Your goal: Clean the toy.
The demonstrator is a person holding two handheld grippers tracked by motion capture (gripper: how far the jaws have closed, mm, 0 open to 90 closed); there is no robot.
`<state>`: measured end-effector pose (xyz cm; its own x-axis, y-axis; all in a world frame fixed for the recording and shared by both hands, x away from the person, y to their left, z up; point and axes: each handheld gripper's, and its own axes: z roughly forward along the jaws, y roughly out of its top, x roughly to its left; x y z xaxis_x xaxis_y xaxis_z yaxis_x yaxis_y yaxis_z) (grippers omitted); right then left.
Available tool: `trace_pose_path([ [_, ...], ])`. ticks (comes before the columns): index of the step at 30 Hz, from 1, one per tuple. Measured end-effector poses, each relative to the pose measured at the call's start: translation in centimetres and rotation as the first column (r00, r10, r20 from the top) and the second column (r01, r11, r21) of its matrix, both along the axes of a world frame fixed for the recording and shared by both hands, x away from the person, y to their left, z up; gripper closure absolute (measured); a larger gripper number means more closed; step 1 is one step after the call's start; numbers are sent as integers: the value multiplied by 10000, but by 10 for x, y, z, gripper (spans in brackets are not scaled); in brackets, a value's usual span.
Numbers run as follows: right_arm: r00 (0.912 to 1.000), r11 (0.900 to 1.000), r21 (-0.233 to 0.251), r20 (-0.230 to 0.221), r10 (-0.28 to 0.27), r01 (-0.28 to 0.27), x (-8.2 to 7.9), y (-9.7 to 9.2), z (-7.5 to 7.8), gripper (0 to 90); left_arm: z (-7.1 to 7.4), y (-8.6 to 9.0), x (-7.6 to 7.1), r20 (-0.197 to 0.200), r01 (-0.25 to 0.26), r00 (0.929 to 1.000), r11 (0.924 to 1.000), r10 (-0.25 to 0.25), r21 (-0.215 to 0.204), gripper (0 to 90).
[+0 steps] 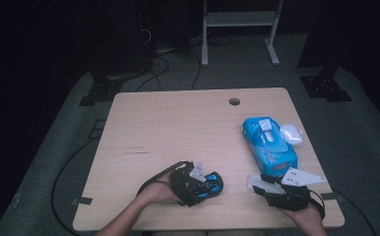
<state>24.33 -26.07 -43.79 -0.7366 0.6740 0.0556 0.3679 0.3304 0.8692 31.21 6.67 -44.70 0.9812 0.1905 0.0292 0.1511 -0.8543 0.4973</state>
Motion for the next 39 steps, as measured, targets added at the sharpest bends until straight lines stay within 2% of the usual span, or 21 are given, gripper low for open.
trace_pose_path([
  [7,9999,9998,196,134,-74,72,3,-2,4,470,9,-3,24,175,-371,9991,9988,376,-308,259],
  [8,9999,9997,213,112,-96,93,3,-2,4,470,9,-3,24,175,-371,9991,9988,376,-308,259],
  [11,9998,9997,203,132,-115,112,4,-4,5,468,13,-7,40,319,-525,9981,9980,536,-345,259],
  [16,9997,9995,249,144,-217,214,4,-7,6,456,11,-11,54,405,-625,9972,9978,634,-221,259],
  [20,9995,9993,257,148,-279,275,6,-10,6,452,4,-16,66,486,-715,9963,9974,710,90,259],
  [26,9995,9993,197,76,-304,303,7,-10,5,446,3,-19,73,428,-800,9959,9967,795,102,258],
  [31,9995,9993,209,86,-300,298,6,-10,5,445,-6,-23,78,447,-771,9962,9956,748,526,258],
  [33,9995,9993,208,100,-301,299,6,-11,6,445,-8,-22,79,219,-874,9960,9957,868,292,258],
  [39,9994,9992,233,100,-323,320,5,-11,6,442,-8,-19,81,70,-868,9962,9960,867,204,255],
])
